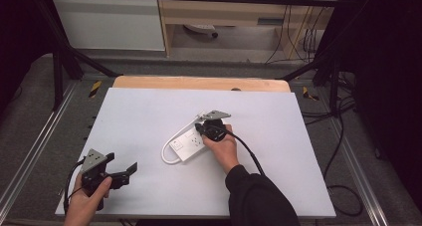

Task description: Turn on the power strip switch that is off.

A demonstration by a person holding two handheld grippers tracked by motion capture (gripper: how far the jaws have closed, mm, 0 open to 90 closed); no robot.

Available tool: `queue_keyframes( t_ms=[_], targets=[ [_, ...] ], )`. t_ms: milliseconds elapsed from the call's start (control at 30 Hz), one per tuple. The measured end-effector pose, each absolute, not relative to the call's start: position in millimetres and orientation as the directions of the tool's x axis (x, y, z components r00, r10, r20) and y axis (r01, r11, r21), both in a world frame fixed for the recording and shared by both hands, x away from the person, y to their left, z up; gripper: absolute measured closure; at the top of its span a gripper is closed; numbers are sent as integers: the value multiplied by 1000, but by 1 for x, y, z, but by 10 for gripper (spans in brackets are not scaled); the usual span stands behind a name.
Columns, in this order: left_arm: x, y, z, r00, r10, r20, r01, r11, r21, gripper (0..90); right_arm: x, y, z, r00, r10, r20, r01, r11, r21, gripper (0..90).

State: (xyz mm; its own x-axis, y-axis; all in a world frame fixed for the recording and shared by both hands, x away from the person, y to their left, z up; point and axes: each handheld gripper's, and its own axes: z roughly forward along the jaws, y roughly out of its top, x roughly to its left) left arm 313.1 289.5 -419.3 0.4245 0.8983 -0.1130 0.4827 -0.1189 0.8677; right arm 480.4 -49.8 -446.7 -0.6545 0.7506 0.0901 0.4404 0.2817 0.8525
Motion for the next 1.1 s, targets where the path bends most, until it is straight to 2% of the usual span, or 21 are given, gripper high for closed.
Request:
queue_keyframes(
  t_ms=[300,400,1100],
  targets=[
    [313,290,-419,422,900,-112,486,-120,866,71,477,-45,-448,-664,741,101,442,280,852,900],
    [313,290,-419,421,900,-112,488,-121,864,70,475,-41,-450,-666,742,75,430,300,852,900],
    [313,290,-420,420,900,-114,490,-119,863,71,481,-49,-449,-646,758,95,438,265,859,900]
  ],
)
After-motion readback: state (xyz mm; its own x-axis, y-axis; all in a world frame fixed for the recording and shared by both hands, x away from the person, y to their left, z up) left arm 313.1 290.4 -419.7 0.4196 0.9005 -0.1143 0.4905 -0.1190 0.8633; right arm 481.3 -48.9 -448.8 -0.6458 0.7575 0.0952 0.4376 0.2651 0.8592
